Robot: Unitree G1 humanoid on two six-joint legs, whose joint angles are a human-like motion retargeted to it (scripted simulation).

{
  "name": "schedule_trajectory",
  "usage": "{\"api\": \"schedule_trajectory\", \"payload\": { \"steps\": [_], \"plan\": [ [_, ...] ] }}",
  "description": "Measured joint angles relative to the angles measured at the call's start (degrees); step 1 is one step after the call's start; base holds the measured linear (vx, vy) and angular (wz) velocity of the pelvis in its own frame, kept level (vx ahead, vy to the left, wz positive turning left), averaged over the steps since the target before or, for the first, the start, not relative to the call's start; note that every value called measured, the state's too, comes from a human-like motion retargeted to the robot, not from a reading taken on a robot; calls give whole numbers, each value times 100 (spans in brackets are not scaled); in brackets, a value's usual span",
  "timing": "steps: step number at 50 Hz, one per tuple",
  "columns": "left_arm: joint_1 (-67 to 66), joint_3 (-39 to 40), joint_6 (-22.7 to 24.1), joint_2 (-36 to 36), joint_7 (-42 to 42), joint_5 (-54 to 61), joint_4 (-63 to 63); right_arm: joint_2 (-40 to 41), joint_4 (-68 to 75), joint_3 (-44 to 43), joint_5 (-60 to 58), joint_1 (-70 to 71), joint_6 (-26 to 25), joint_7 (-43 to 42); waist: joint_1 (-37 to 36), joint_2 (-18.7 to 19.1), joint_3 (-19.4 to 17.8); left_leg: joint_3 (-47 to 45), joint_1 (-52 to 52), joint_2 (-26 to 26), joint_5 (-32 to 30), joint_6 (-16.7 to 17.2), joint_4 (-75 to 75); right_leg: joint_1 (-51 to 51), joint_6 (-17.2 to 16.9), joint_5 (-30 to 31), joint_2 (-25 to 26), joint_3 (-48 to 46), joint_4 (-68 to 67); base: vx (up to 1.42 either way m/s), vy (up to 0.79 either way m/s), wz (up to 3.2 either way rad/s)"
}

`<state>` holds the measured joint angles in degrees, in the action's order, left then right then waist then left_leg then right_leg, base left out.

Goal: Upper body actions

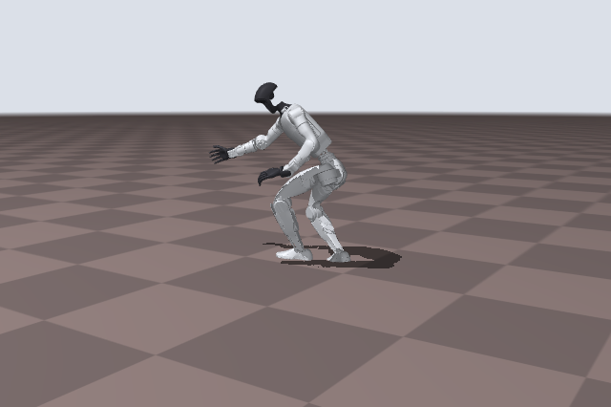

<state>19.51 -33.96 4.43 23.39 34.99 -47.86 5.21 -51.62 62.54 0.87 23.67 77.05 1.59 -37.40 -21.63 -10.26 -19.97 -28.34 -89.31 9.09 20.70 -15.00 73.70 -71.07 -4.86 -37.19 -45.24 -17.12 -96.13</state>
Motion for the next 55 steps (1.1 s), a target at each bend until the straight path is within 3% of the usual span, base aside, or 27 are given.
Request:
{"api": "schedule_trajectory", "payload": {
  "steps": [13, 20, 28, 37, 44, 51, 55],
  "plan": [
    [-328, 109, -254, 108, 267, 248, 421, 1180, -2589, -223, 170, -1793, 344, 524, 412, -83, 535, 336, 109, -638, -56, 0, 66, -129, 103, 647, 494, -87, 331, -12, 10, -63],
    [-698, 135, -229, 86, 527, 736, 882, 1810, -3817, 34, 89, -2950, 205, 711, 647, 321, 775, 778, 441, -1290, -6, 0, 281, 242, 208, 1258, 1063, -400, 674, -20, 18, -113],
    [-761, 88, -260, -89, 735, 1013, 1526, 2514, -4519, 204, -30, -4063, 60, 1244, 688, 845, 765, 1420, 913, -2222, 60, 0, 638, 856, 414, 2118, 1857, -874, 1105, -19, 9, -119],
    [-410, 136, -275, -560, 608, 922, 2597, 3257, -4872, 231, -323, -5605, 310, 1589, 650, 797, 823, 1549, 1492, -2884, -17, 0, 867, 1221, 806, 2389, 2274, -873, 1293, -17, 3, -59],
    [24, 287, -352, -951, 298, 539, 3469, 3598, -5135, 530, -486, -6793, 753, 1418, 809, 607, 969, 1176, 2042, -2921, -230, 0, 755, 1149, 1132, 2242, 2141, -522, 1083, -11, -2, 17],
    [478, 557, -36, -1371, -18, 110, 4334, 4017, -5395, 589, -733, -7666, 1214, 1137, 1030, 427, 1005, 816, 2360, -2136, -552, 0, 427, 937, 1513, 1962, 1604, -82, 803, -7, 1, 56],
    [515, 682, 29, -1535, -24, -183, 4511, 4100, -5397, 663, -813, -7879, 1359, 1084, 1244, 360, 1008, 648, 2422, -1610, -768, 5, 273, 822, 1535, 1824, 1246, 242, 652, 0, 1, 68]
  ]
}}
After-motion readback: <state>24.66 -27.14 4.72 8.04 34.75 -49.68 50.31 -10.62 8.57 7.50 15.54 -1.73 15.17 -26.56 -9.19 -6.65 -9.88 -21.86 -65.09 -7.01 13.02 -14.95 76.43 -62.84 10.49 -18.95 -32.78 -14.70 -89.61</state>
